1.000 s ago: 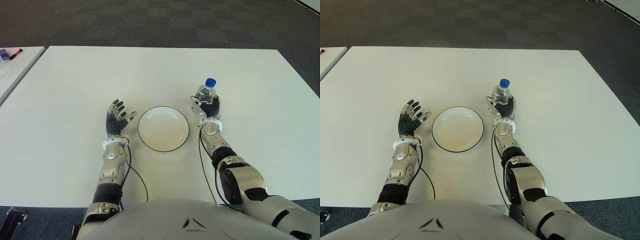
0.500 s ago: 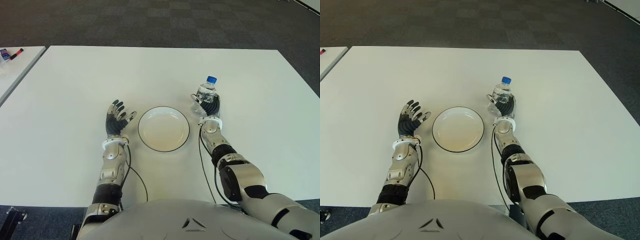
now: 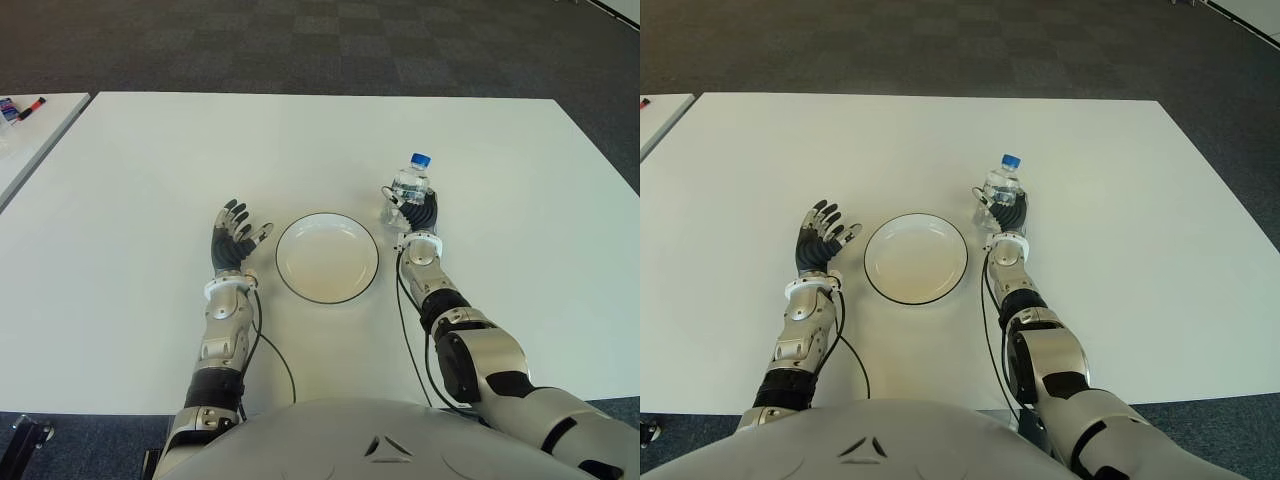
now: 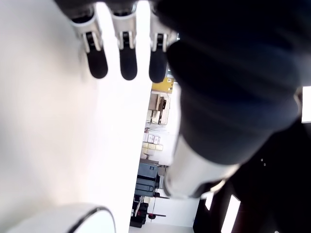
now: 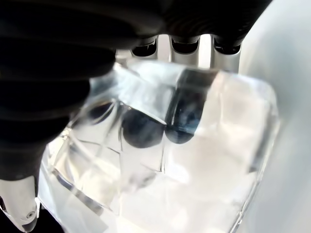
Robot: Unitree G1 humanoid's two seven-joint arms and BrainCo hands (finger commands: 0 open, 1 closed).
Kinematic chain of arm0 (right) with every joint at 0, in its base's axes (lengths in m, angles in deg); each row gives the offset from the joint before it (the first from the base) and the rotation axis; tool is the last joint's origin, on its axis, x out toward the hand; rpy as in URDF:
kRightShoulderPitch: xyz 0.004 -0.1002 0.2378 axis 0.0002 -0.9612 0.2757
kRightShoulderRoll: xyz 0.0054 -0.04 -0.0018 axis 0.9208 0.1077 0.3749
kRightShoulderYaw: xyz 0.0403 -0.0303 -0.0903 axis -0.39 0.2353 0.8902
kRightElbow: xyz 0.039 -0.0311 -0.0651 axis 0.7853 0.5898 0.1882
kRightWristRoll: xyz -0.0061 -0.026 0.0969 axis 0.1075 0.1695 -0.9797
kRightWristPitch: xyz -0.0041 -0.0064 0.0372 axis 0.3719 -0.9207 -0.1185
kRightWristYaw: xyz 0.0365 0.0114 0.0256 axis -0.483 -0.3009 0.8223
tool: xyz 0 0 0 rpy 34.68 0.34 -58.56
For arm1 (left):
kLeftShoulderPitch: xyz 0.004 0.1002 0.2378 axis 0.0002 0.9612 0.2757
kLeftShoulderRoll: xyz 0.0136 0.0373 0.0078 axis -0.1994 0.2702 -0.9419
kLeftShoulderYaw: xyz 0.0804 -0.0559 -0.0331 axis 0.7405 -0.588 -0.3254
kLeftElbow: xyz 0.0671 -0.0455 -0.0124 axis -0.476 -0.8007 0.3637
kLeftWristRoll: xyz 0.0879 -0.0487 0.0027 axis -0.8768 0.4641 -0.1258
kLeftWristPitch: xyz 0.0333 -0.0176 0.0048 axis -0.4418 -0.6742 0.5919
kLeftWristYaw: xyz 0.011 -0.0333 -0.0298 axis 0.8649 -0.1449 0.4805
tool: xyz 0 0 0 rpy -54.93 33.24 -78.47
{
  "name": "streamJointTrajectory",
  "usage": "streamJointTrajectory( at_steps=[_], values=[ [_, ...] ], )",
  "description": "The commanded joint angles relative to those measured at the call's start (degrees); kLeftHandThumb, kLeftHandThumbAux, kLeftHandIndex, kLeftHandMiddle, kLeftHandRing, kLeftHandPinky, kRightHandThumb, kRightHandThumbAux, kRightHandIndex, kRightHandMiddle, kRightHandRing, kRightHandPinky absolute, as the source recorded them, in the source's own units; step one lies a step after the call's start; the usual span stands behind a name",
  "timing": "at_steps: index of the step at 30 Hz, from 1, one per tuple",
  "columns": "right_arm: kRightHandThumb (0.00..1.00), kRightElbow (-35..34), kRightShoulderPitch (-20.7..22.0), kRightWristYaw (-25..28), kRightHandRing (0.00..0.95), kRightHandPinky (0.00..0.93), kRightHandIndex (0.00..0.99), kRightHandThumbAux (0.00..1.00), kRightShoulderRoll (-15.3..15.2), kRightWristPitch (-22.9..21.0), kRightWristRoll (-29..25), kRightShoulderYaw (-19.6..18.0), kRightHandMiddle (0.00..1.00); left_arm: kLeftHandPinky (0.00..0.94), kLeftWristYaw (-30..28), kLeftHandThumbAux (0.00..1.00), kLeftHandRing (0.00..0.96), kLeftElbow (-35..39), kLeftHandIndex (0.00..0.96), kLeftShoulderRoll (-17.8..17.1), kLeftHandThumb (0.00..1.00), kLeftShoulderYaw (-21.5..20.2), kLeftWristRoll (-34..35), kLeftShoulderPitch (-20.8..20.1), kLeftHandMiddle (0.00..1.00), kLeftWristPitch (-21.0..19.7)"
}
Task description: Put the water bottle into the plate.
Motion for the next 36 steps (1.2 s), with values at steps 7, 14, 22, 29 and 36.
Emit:
streamJointTrajectory(
  at_steps=[7,14,22,29,36],
  values=[
    [0.855,0.1,-1.5,3.8,0.886,0.864,0.400,0.678,1.1,4.8,-2.6,-1.8,0.539,0.191,-0.2,0.998,0.168,-0.6,0.161,2.0,0.073,-0.1,0.1,0.5,0.190,-0.5],
    [0.855,-1.5,-2.7,3.6,0.889,0.861,0.400,0.678,1.9,7.6,-1.4,-1.1,0.539,0.193,-0.1,0.998,0.170,-0.5,0.160,2.0,0.073,-0.1,0.0,0.6,0.192,-0.7],
    [0.857,-14.5,-9.2,0.3,0.891,0.869,0.404,0.677,4.1,8.8,3.9,3.3,0.540,0.189,-0.1,0.998,0.168,-0.4,0.159,2.1,0.066,-0.1,0.1,0.6,0.190,-0.7],
    [0.858,-26.2,-15.0,0.8,0.886,0.868,0.408,0.675,3.0,9.1,8.2,6.4,0.541,0.189,0.0,0.998,0.166,-0.6,0.157,2.1,0.063,0.0,-0.1,0.3,0.188,-0.9],
    [0.858,-34.5,-18.5,2.4,0.884,0.864,0.409,0.674,2.5,6.7,10.1,7.5,0.542,0.193,-0.3,0.998,0.166,-1.1,0.152,2.0,0.059,0.0,0.0,0.0,0.184,-0.7]
  ],
)
